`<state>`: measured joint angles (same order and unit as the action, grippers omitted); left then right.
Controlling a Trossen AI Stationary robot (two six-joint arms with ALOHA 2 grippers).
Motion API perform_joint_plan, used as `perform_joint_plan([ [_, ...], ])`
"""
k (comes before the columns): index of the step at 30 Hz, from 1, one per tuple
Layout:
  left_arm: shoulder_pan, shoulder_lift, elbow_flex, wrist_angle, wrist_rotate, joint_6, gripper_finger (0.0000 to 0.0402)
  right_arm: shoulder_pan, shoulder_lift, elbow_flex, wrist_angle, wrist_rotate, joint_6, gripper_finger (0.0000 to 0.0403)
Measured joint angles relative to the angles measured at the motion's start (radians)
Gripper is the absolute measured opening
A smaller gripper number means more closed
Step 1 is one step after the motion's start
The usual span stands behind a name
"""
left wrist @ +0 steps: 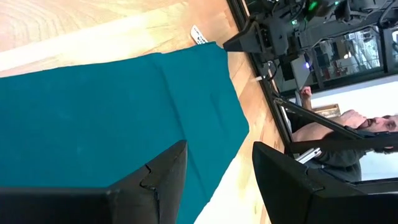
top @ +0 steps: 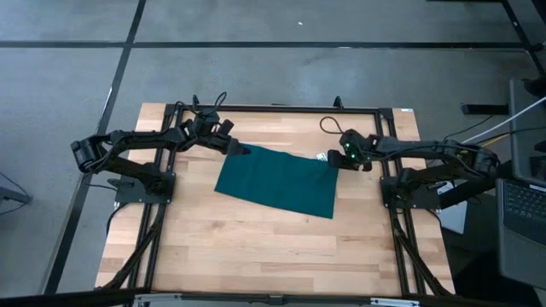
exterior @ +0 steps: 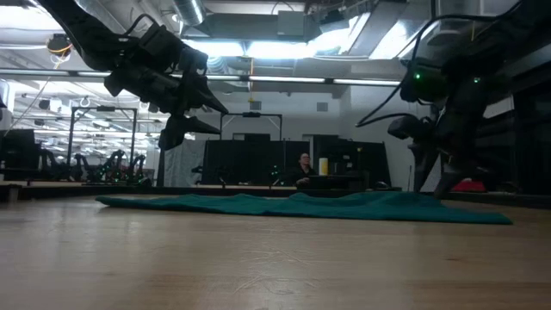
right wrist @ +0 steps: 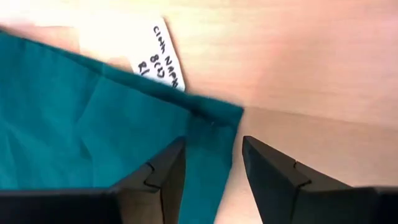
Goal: Fold microfiber towels
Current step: Fold the dark green napkin
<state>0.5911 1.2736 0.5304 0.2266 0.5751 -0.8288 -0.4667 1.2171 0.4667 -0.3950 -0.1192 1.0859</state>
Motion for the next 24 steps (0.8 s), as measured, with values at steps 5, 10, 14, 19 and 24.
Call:
perform_joint_plan([
  [5, 0.0, 0.0, 0.0, -0.023, 0.0, 0.0, 0.018, -0.038, 0.0, 0.0, -0.003, -0.044, -0.053, 0.0163],
  [10, 0.0, 0.0, 0.0, -0.04, 0.001, 0.007, 0.018, -0.059, 0.016, 0.0, -0.009, -0.065, -0.077, 0.0182],
  [14, 0.0, 0.0, 0.0, -0.044, 0.004, 0.012, 0.018, -0.07, 0.054, -0.017, 0.024, -0.136, -0.1, 0.0192],
  [19, 0.0, 0.0, 0.0, -0.045, 0.005, 0.005, 0.018, -0.071, 0.075, -0.055, 0.161, -0.184, -0.079, 0.0198],
  [24, 0.0, 0.0, 0.0, -0.048, 0.009, 0.001, 0.018, -0.099, 0.08, -0.059, 0.211, -0.186, -0.073, 0.0181],
])
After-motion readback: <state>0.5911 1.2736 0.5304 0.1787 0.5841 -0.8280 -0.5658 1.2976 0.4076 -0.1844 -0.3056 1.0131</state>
